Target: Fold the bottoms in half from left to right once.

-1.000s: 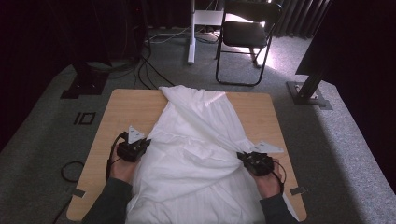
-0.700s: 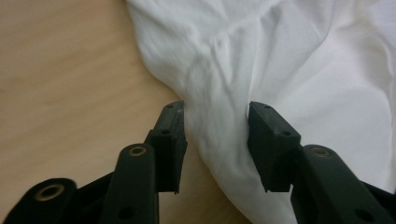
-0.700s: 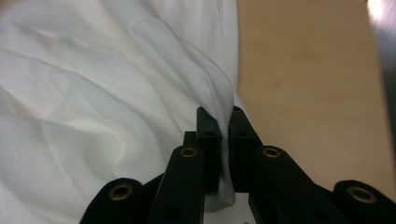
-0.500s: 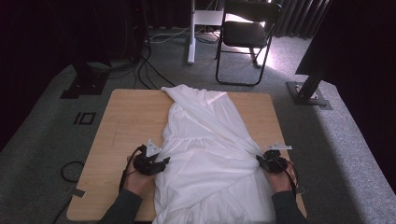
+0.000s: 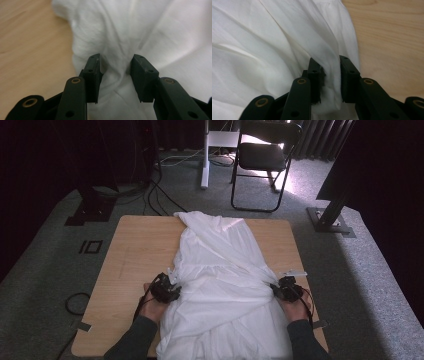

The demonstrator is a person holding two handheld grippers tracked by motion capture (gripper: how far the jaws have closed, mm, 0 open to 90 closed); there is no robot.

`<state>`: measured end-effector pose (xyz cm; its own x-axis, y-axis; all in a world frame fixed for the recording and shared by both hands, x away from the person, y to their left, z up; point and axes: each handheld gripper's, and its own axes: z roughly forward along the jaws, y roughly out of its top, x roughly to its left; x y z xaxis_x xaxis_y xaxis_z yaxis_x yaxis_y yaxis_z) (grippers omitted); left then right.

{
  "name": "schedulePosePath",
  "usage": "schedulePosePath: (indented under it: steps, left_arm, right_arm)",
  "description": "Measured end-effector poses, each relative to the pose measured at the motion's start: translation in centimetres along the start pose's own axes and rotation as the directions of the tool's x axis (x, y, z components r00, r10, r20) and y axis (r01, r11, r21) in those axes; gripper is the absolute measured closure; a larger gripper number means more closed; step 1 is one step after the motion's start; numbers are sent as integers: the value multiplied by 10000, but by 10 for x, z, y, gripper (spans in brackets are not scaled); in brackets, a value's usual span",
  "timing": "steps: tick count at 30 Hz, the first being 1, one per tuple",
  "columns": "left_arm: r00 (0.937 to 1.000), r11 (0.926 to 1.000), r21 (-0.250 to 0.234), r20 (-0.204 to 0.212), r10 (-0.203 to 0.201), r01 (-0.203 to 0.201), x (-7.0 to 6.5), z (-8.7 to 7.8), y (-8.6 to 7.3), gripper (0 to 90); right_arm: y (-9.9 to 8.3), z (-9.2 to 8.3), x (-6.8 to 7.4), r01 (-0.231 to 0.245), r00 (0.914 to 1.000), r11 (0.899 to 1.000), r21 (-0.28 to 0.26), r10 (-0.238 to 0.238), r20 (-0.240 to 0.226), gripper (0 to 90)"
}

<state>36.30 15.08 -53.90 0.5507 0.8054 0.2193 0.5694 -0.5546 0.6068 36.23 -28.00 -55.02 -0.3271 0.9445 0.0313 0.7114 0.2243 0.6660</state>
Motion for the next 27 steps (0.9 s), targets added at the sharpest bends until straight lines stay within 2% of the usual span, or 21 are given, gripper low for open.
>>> schedulePosePath:
  steps: [3, 6, 9, 11, 12, 14, 17, 19, 21, 22, 24, 26, 27]
  left_arm:
    - [9985, 9996, 88, -482, -246, 251, 17, 15, 14, 608]
    - [9941, 9993, 318, -1072, -169, 204, 34, 31, 30, 608]
    - [9915, 9983, 419, -1259, -342, 397, 47, 43, 43, 607]
    - [9919, 9980, 392, -1188, -447, 497, 51, 47, 47, 591]
    - [9927, 9978, 442, -1115, -452, 504, 52, 46, 48, 573]
    - [9936, 9981, 269, -996, -534, 563, 53, 40, 46, 547]
    - [9944, 9966, -340, -719, -778, 755, 54, 22, 39, 525]
    - [9938, 9931, -689, -508, -990, 954, 54, 10, 32, 520]
    - [9941, 9914, -862, -367, -1023, 988, 52, 0, 25, 513]
    - [9944, 9910, -926, -340, -999, 964, 50, -4, 20, 512]
    - [9947, 9899, -1009, -180, -1017, 994, 46, -11, 12, 508]
    - [9950, 9897, -1031, 7, -999, 994, 42, -16, 5, 507]
    - [9952, 9897, -1041, 82, -976, 980, 40, -17, 1, 506]
  right_arm:
    - [9, 8, 3, -32, 9999, 10000, 8, 32, -104, 730]
    - [20, 17, 5, 23, 9999, 10000, -31, -23, -136, 728]
    - [31, 28, 2, -150, 9999, 9998, -165, 151, 47, 728]
    - [39, 33, -1, -426, 9989, 9989, -169, 429, 175, 723]
    - [42, 35, -2, -505, 9983, 9987, -75, 507, 277, 690]
    - [49, 34, -2, -509, 9969, 9987, 25, 506, 606, 597]
    - [57, 12, 3, -437, 9980, 9939, -1009, 480, 404, 532]
    - [62, -2, 13, -32, 9997, 9864, -1644, 70, 226, 537]
    - [67, -8, 26, 530, 9981, 9789, -1973, -583, -214, 622]
    - [70, -9, 32, 769, 9945, 9750, -2084, -900, -542, 663]
    - [75, -7, 45, 1066, 9886, 9692, -2221, -1273, -808, 679]
    - [80, 1, 54, 1145, 9811, 9711, -2093, -1436, -1294, 661]
    - [82, 6, 59, 1259, 9792, 9722, -1974, -1538, -1326, 641]
